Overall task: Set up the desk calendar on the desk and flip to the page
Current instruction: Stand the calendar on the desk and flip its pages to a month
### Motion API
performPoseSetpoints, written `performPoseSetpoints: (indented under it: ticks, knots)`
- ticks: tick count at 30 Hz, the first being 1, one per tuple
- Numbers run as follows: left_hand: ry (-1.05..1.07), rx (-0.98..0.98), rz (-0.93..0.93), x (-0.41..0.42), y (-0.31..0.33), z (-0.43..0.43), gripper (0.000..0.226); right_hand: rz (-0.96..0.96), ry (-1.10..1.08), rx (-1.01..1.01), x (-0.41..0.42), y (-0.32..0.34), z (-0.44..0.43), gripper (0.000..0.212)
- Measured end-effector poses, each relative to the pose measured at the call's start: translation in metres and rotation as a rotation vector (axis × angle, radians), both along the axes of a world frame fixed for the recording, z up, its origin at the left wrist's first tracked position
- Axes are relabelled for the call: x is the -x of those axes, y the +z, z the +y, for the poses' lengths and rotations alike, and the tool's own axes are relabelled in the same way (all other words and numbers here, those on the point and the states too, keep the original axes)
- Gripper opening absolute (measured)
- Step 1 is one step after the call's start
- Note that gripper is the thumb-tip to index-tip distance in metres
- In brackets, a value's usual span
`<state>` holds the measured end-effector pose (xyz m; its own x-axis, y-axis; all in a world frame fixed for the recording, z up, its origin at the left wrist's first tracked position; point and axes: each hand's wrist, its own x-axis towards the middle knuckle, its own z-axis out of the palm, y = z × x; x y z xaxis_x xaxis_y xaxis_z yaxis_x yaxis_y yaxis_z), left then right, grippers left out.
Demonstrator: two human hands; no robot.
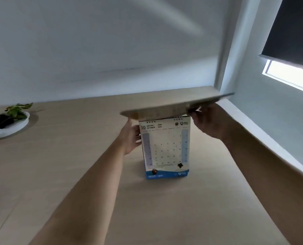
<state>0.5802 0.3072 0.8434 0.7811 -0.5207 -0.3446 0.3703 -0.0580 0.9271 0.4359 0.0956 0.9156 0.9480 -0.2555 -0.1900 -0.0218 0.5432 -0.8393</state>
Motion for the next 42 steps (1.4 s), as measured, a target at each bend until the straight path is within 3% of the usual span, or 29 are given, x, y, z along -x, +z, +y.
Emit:
performPoseSetpoints:
  ticks: [4,8,12,15,17,19,21,23,25,27,30,38,42]
  knots:
    - [0.075,-0.083,-0.043,0.004,0.002,-0.008,0.023,0.009,-0.072,-0.042,-0.033,0.023,0.000,0.031]
    - [0.051,-0.204,-0.122,0.008,0.005,-0.013,0.020,0.026,-0.103,-0.017,-0.046,0.029,-0.001,0.040]
    - [0.066,-0.189,-0.089,0.006,0.004,-0.015,0.018,0.041,-0.067,0.024,-0.043,0.028,-0.003,0.039]
    - [0.156,-0.205,-0.172,0.000,-0.002,-0.008,0.031,0.057,0.021,0.147,-0.022,0.017,-0.004,0.033]
    - [0.297,-0.192,-0.198,-0.003,-0.008,0.007,0.031,0.033,0.019,0.331,-0.004,-0.001,-0.007,0.021]
    - [0.187,-0.119,-0.012,-0.001,-0.012,0.026,0.040,0.059,0.023,0.531,0.013,-0.025,-0.006,0.025]
    - [-0.096,-0.130,0.142,0.006,-0.012,0.042,0.048,0.133,0.111,0.528,0.024,-0.054,-0.001,0.033]
    - [-0.296,-0.143,0.138,0.011,-0.012,0.046,0.041,0.166,0.071,0.525,0.025,-0.080,0.006,0.054]
    - [-0.341,-0.178,0.058,0.018,-0.009,0.041,0.028,0.216,-0.097,0.574,0.023,-0.097,0.012,0.073]
    - [-0.252,-0.235,-0.026,0.021,-0.011,0.032,0.025,0.260,-0.250,0.616,0.018,-0.104,0.019,0.061]
    - [-0.149,-0.310,-0.141,0.023,-0.020,0.025,0.026,0.358,-0.369,0.713,0.014,-0.109,0.027,0.012]
    - [-0.155,-0.266,-0.106,0.025,-0.030,0.033,0.019,0.423,-0.486,0.702,0.013,-0.103,0.024,0.022]
    - [-0.195,-0.261,-0.098,0.023,-0.035,0.036,0.026,0.460,-0.480,0.888,0.012,-0.097,0.024,0.023]
